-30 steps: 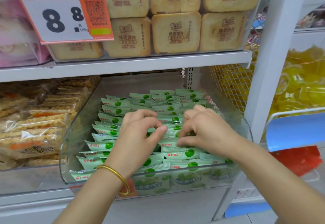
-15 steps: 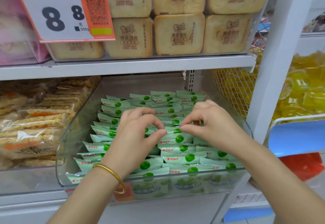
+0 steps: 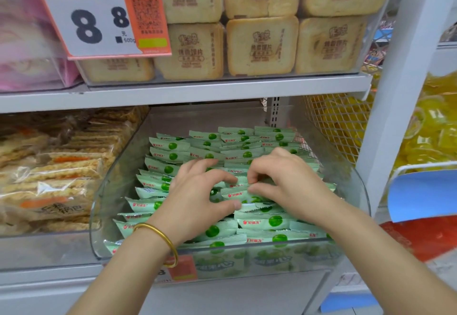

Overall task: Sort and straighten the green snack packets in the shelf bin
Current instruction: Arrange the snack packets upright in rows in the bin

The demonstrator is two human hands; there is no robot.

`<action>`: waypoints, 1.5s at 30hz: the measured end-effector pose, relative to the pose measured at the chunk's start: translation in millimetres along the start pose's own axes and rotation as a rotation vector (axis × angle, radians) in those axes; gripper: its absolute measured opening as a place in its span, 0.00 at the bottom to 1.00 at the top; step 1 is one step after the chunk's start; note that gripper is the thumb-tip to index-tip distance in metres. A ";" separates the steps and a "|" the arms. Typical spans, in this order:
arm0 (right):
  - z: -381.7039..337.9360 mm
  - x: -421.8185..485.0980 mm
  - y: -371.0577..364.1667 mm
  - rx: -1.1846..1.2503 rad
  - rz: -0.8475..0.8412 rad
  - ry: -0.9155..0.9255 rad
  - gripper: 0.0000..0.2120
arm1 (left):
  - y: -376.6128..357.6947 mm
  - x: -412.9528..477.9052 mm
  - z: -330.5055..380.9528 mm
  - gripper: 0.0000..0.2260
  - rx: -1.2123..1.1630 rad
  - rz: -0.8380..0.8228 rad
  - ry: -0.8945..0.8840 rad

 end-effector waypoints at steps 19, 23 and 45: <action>12.0 -4.6 15.0 0.986 0.131 -0.248 0.04 | 38.6 -9.9 7.1 0.05 -0.815 0.418 -0.062; 17.5 -5.8 19.2 1.128 0.216 -0.277 0.03 | 26.5 -7.4 5.5 0.16 -0.791 0.257 -0.067; 16.5 -7.6 9.6 1.376 0.235 -0.359 0.08 | 43.6 -18.7 16.0 0.15 -0.210 0.540 -0.193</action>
Point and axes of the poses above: each hand's wrist, its own x-axis towards the middle knuckle, its own y-axis out of the back of the hand, z = x × y, the point moved 7 cm from there along x, towards the middle knuckle, and after that the axes turned 7 degrees about -y, right-handed, at the moved point
